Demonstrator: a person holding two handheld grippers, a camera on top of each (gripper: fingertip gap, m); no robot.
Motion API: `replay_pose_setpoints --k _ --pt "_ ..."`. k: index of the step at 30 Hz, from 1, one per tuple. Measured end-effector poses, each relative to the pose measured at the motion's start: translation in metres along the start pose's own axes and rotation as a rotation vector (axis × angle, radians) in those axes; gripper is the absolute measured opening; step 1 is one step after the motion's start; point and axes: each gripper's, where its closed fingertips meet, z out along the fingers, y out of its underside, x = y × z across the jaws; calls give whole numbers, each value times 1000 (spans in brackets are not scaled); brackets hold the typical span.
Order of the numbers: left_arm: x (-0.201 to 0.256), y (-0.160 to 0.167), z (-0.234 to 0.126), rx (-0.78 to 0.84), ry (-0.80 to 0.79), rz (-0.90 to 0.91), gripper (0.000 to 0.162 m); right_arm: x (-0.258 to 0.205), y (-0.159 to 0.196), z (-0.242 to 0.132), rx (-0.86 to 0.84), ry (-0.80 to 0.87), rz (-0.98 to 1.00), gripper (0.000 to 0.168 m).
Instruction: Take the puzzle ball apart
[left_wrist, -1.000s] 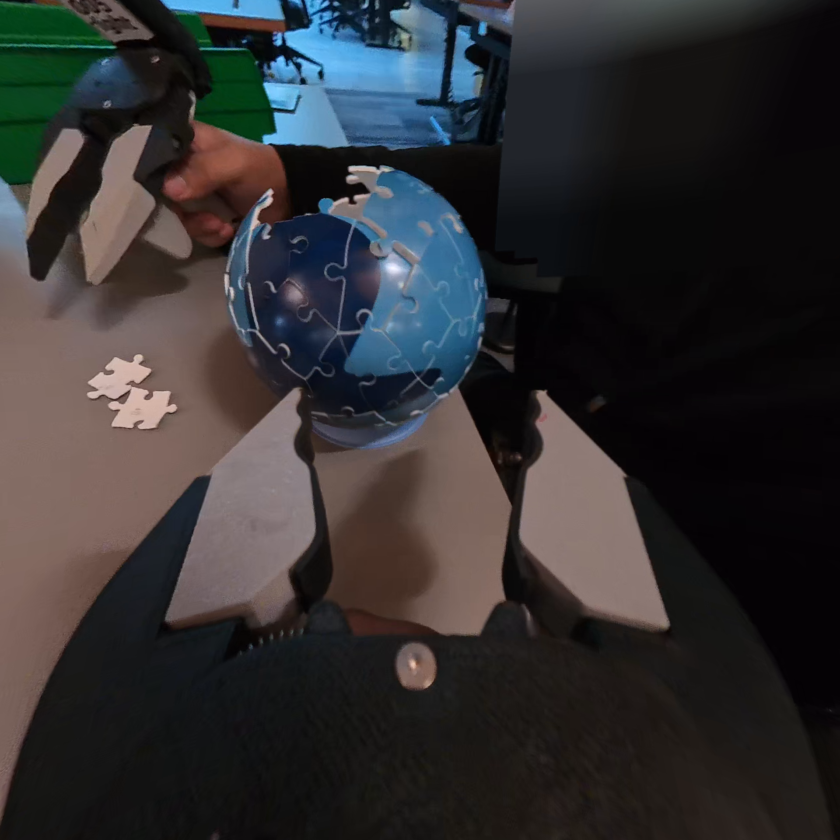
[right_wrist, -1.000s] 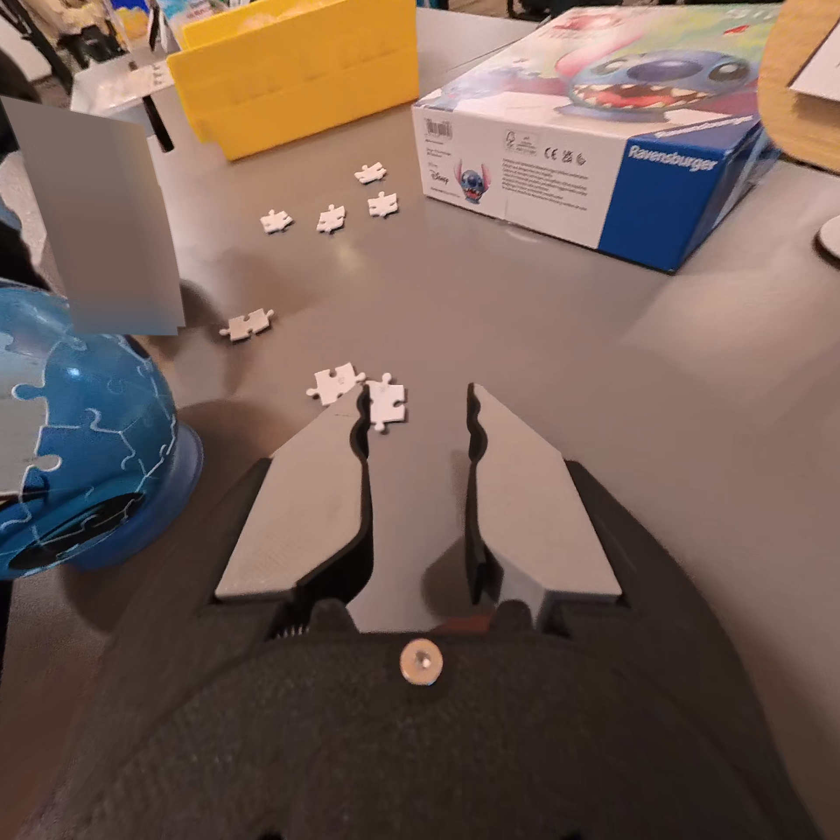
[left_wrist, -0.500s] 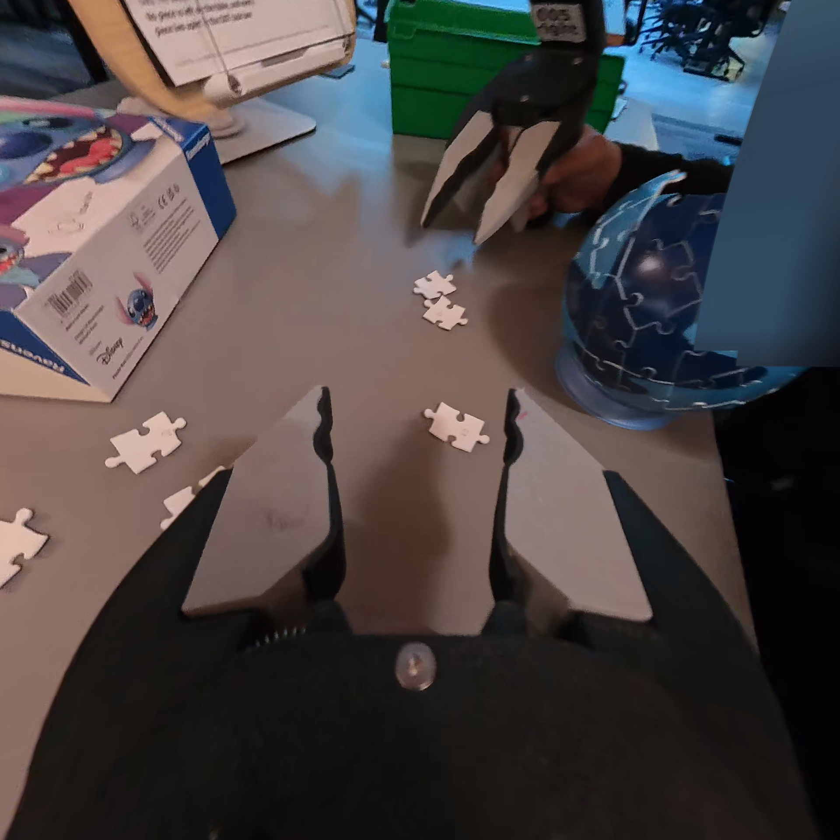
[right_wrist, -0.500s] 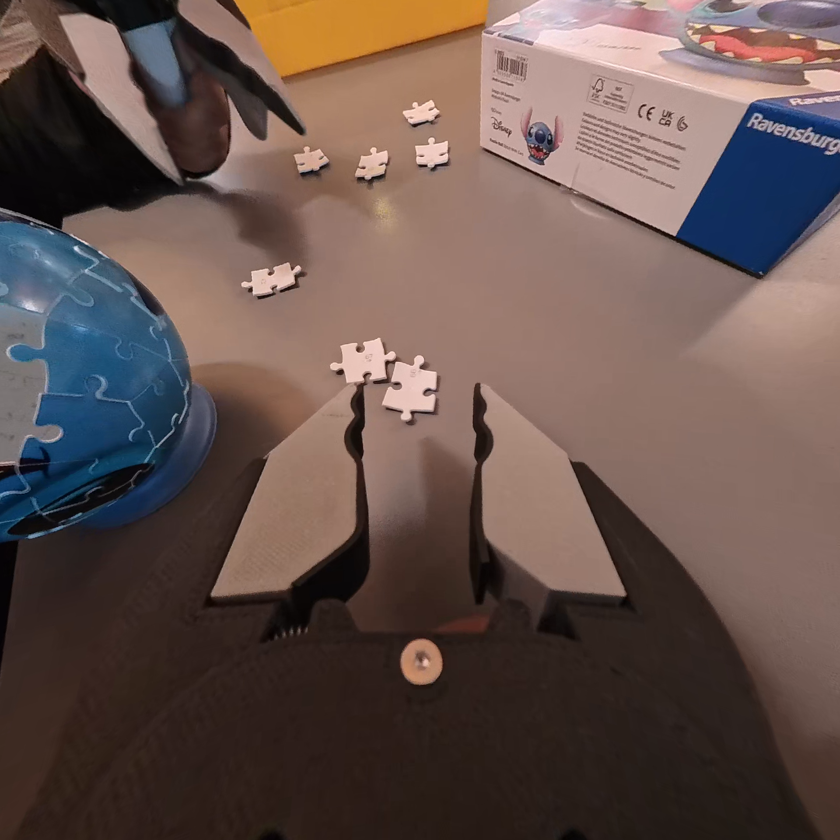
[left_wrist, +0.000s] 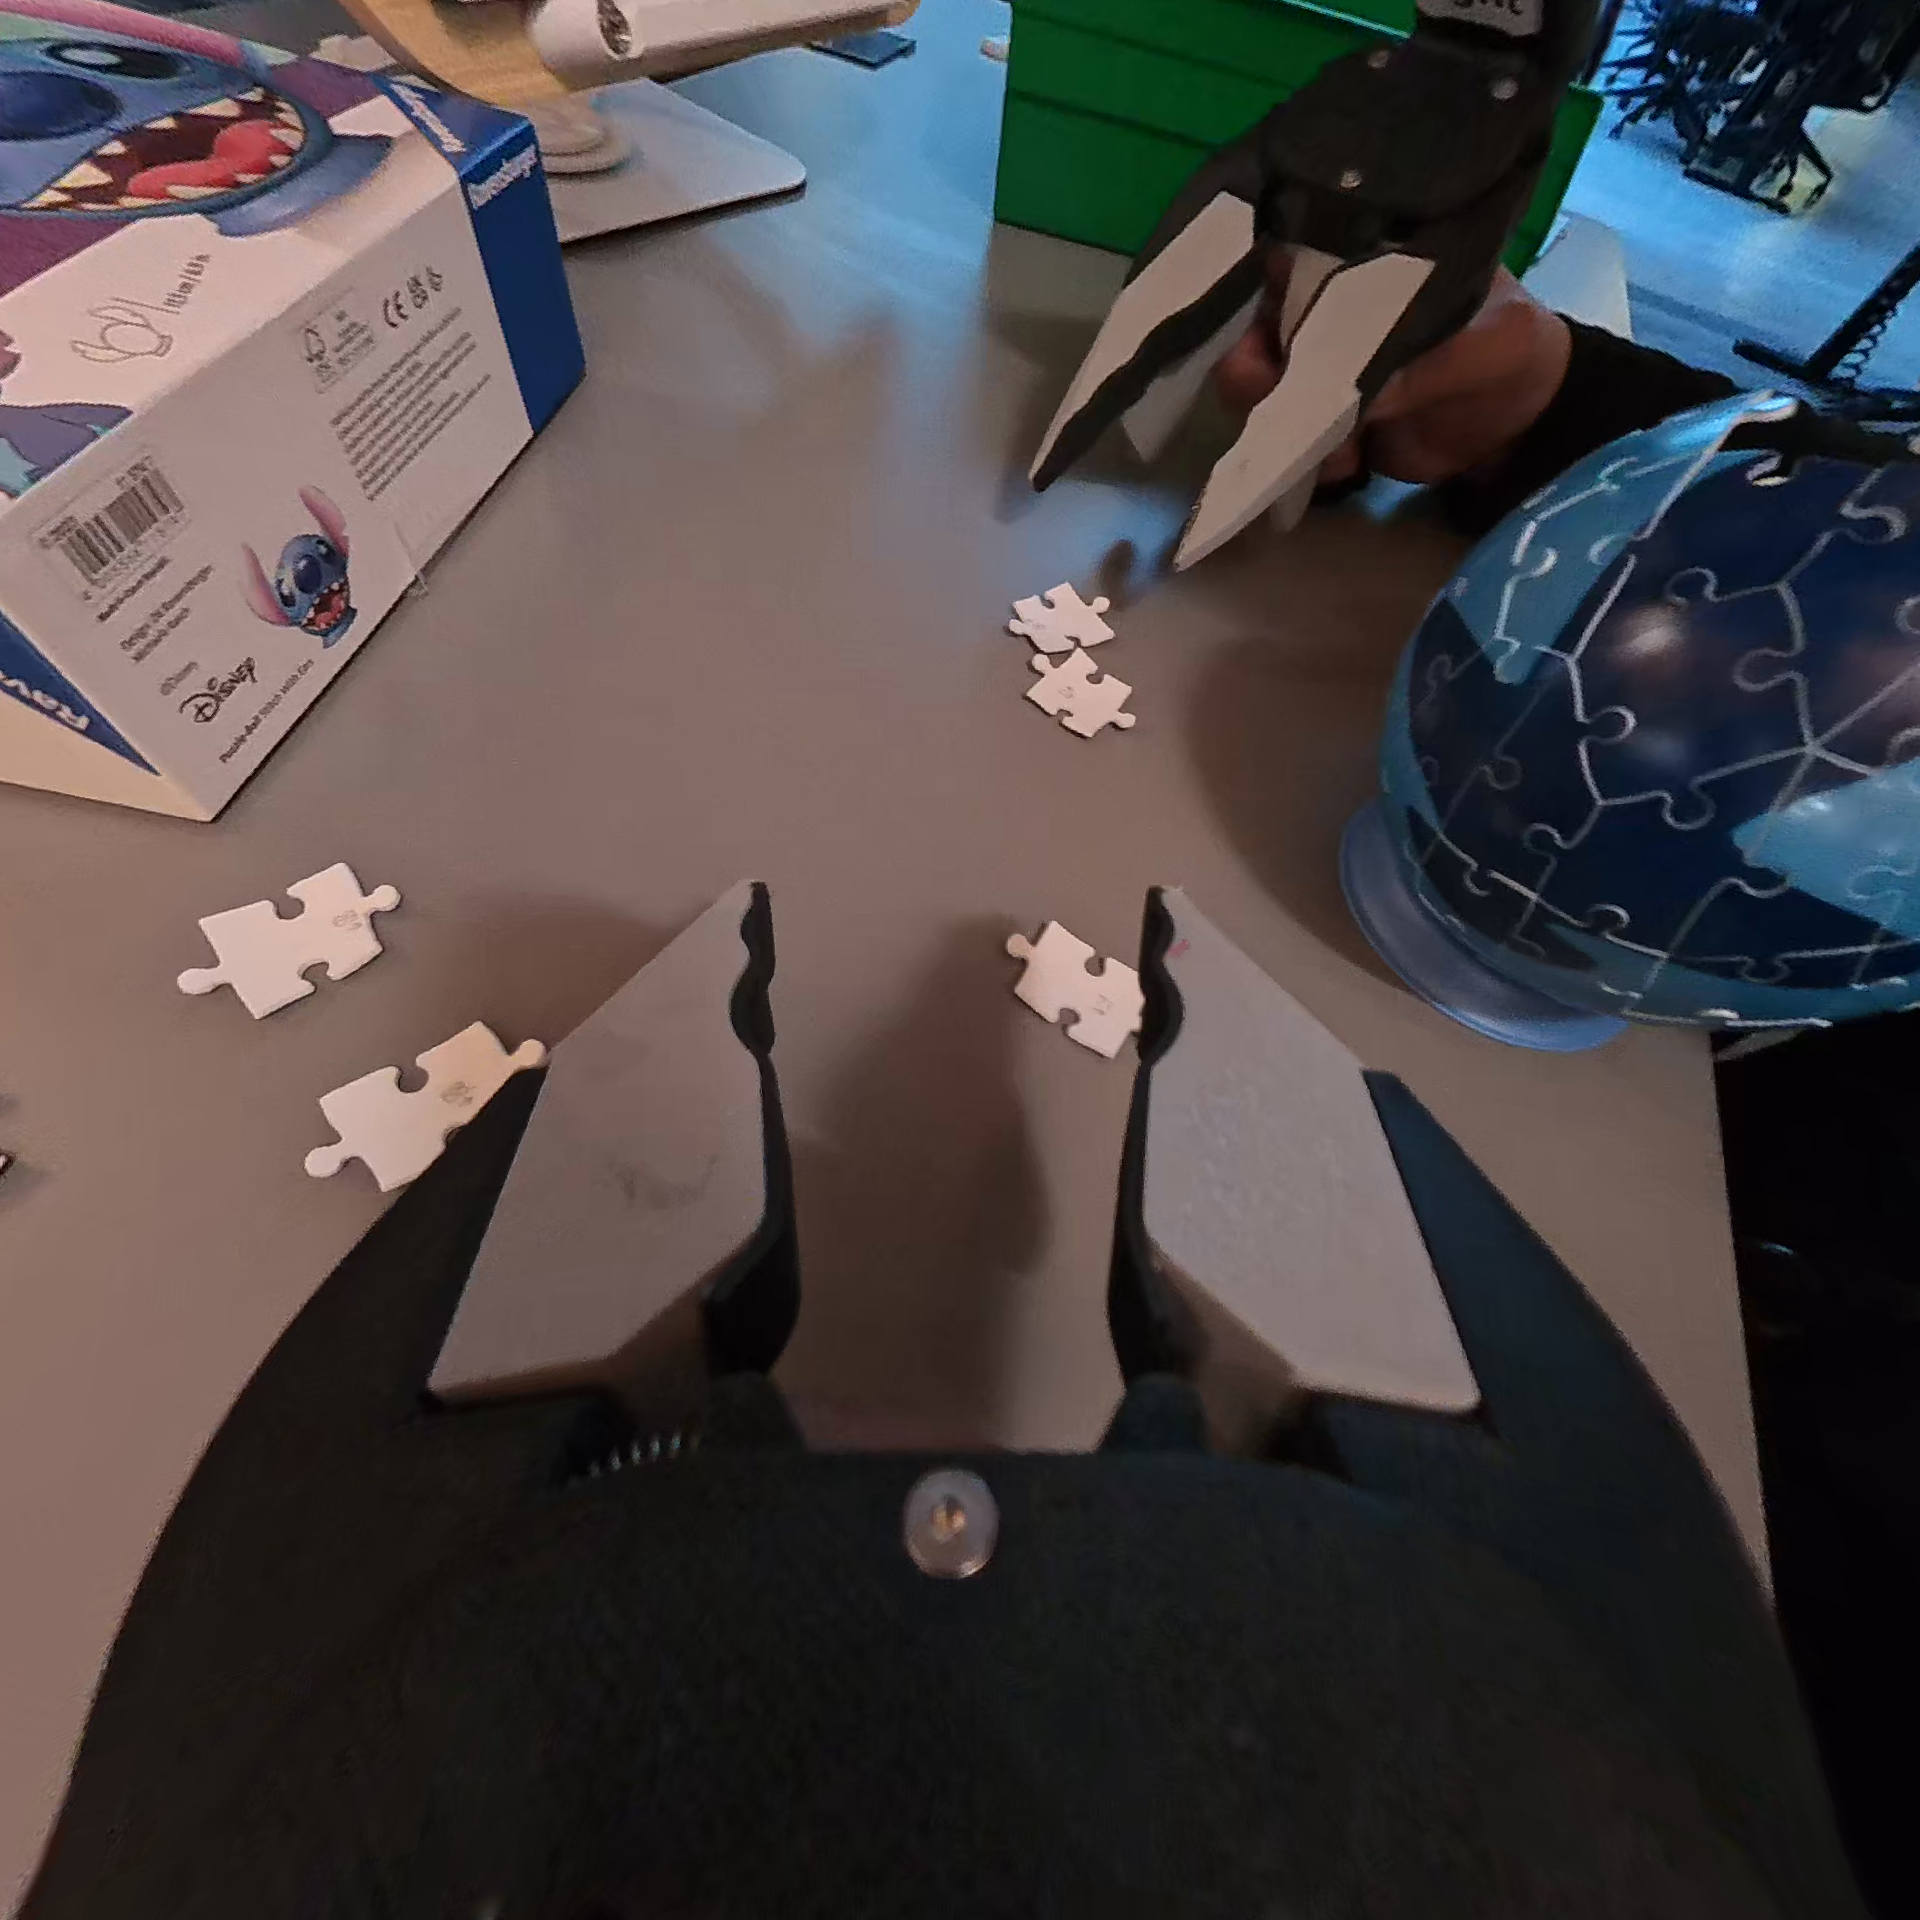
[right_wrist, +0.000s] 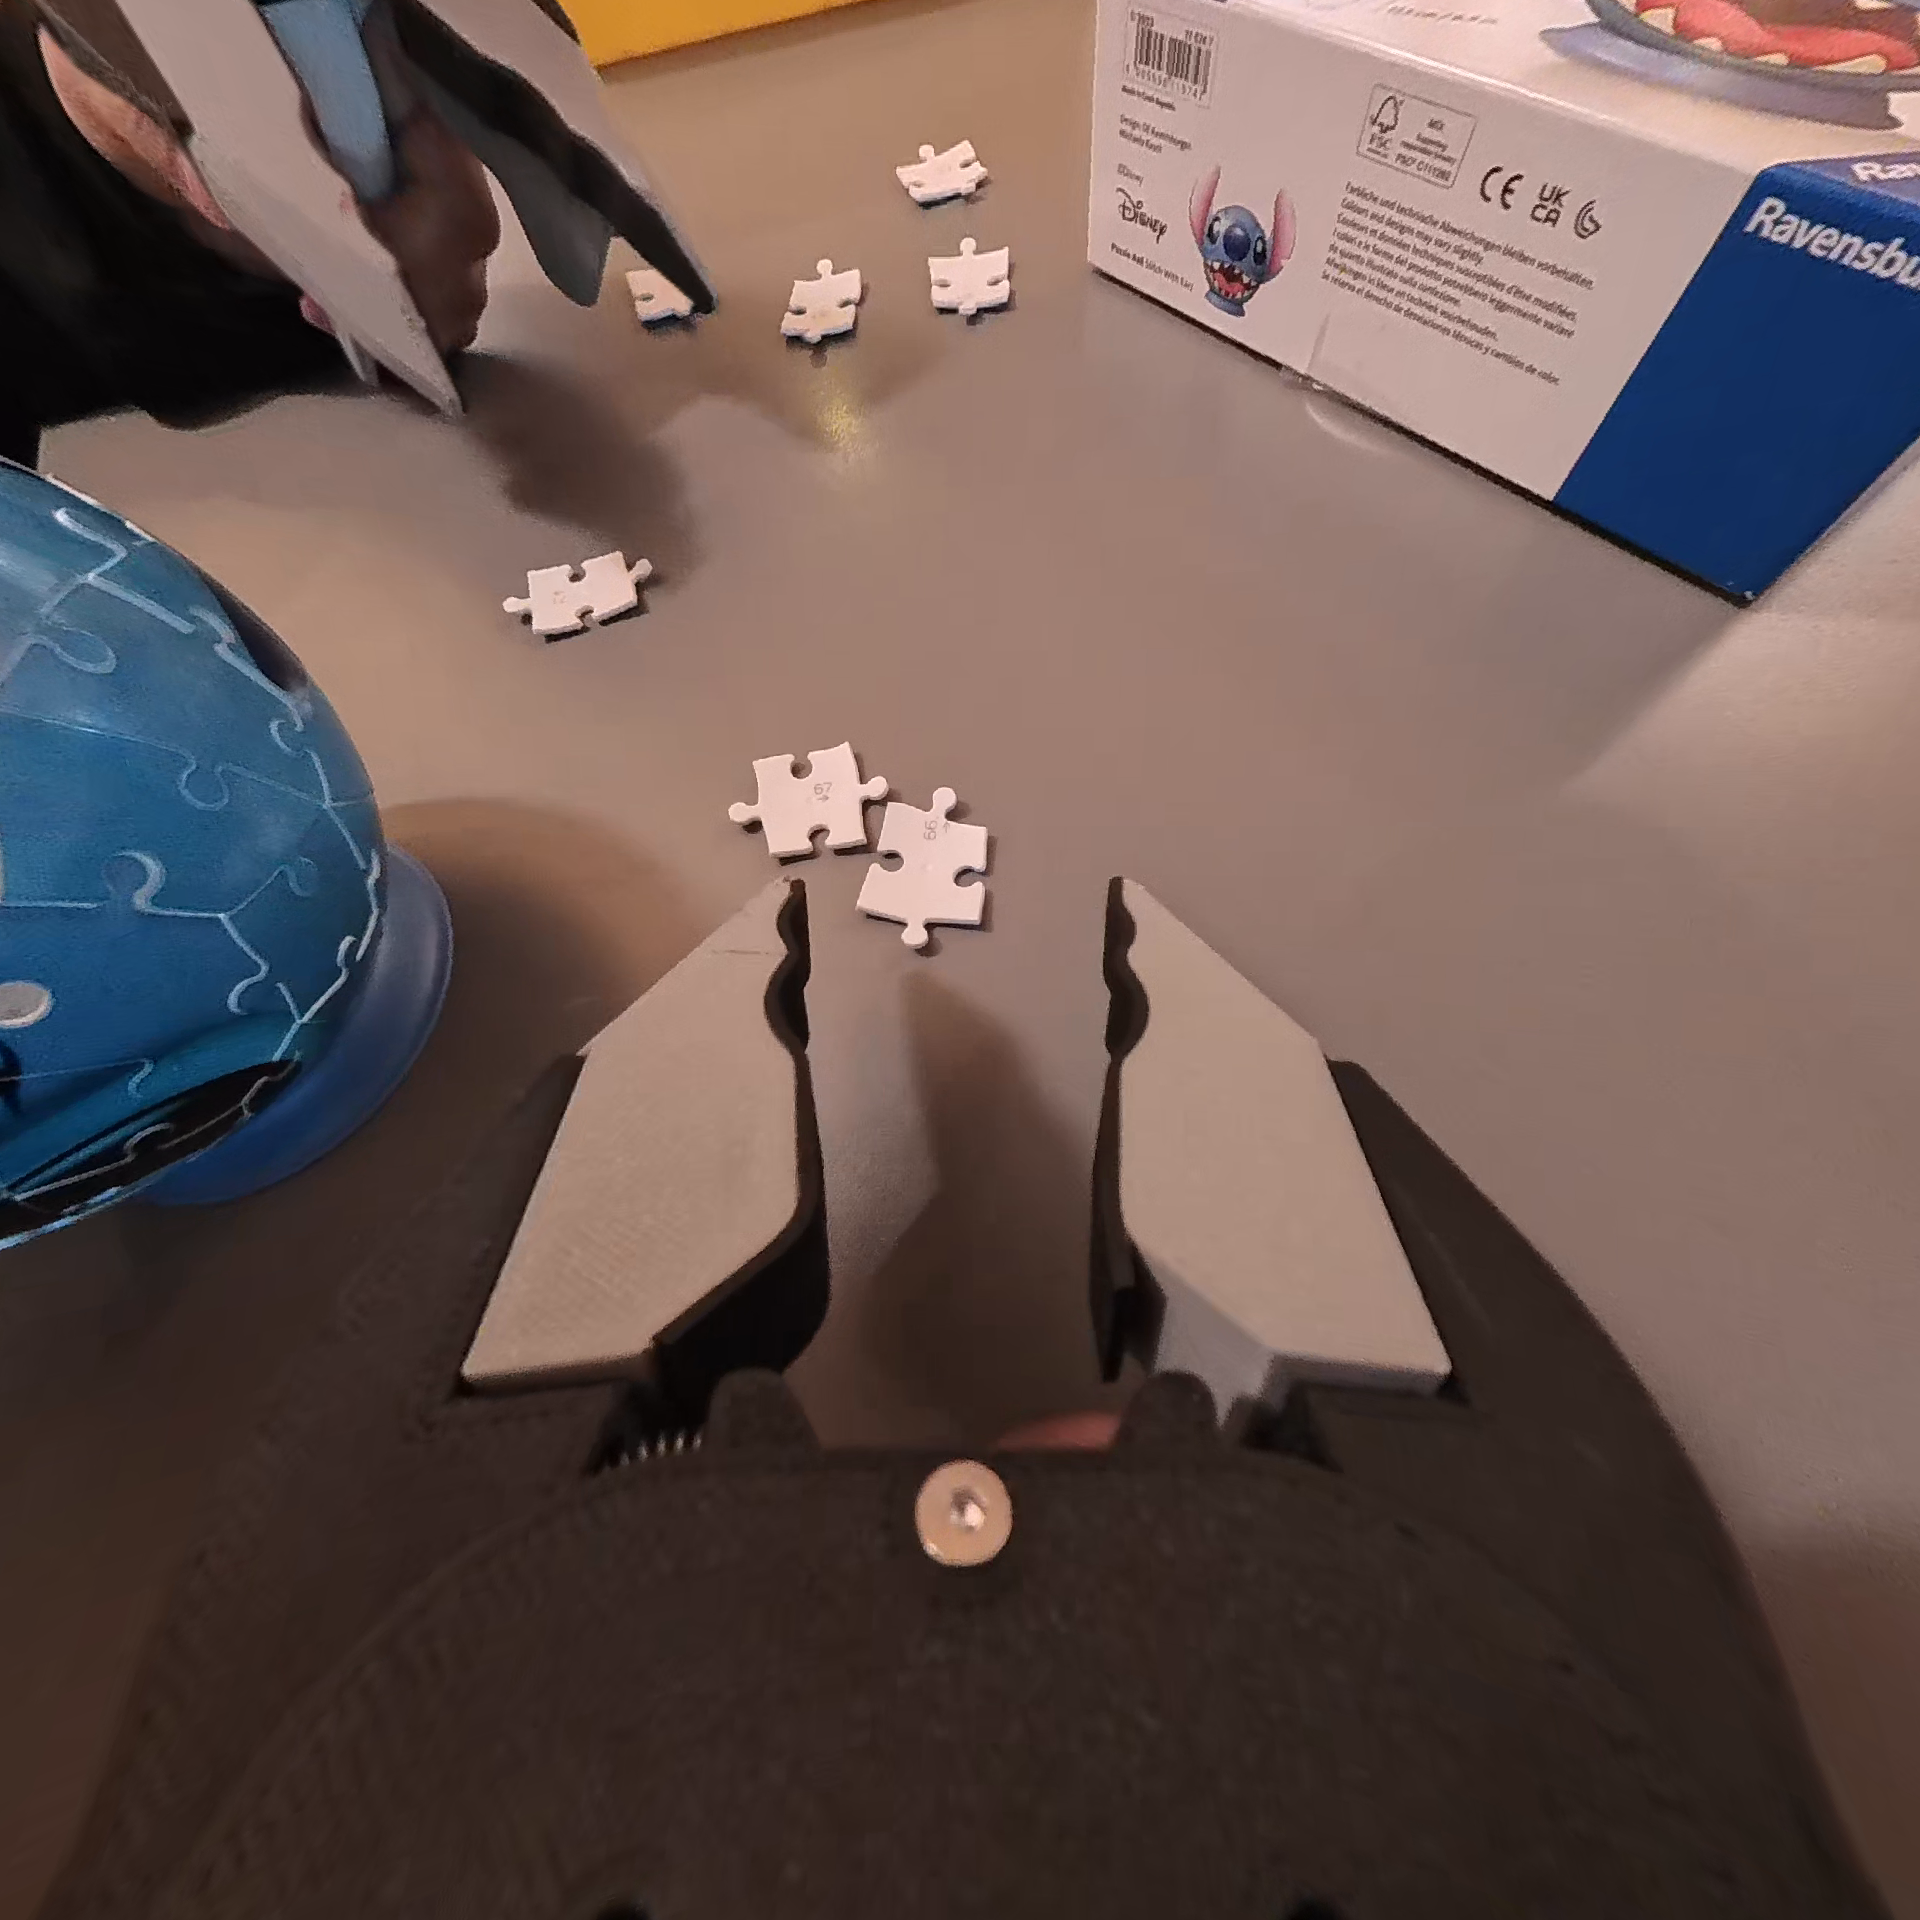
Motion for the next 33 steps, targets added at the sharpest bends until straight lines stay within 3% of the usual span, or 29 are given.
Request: replay_pose_setpoints --k 15,22,28,33 --pt "-9 -2 1 12 -54 -52 63 10 -10 -10 93 -2 94 57" --pt "-6 -2 1 15 6 -103 66 8 -10 -8 87 -52 120 59" --pt "19 1 1 -4 104 8 77 1 -12 -11 107 -52 63 63" --pt "77 4 -6 36 290 282 92 -32 -13 -27 158 -157 -42 64"
